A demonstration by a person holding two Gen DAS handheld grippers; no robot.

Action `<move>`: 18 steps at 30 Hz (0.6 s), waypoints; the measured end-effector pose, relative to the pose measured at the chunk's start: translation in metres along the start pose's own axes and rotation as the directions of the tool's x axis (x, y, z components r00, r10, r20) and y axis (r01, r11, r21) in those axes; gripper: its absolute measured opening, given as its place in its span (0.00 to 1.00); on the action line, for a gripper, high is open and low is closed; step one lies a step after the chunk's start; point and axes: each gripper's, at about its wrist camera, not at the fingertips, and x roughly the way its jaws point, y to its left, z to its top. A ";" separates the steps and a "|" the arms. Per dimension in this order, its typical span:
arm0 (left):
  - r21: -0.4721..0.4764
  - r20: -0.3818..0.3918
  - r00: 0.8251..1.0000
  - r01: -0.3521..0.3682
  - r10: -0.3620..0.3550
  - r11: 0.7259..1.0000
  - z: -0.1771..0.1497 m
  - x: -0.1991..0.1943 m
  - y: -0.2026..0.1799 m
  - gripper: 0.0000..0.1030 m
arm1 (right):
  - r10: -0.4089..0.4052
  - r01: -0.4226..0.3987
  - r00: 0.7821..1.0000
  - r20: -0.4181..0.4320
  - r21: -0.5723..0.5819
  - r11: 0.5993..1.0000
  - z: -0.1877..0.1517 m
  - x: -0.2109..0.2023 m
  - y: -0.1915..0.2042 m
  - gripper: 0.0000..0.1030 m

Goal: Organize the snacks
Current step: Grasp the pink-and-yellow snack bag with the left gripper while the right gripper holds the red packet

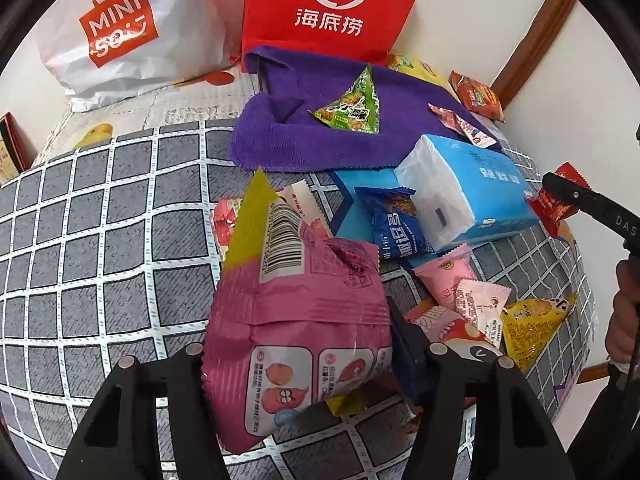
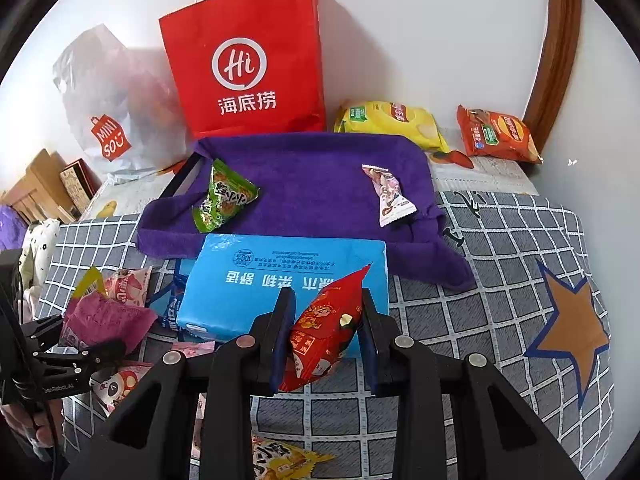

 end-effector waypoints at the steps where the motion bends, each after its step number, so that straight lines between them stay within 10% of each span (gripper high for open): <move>1: -0.002 0.003 1.000 0.004 -0.004 1.000 0.000 -0.002 0.000 0.57 | 0.001 -0.001 1.000 0.000 0.001 1.000 0.000 0.000 0.000 0.30; 18: 0.031 0.092 0.993 0.076 -0.078 0.997 0.058 -0.055 -0.031 0.57 | 0.014 -0.015 0.997 0.072 0.008 1.000 0.023 -0.014 -0.012 0.30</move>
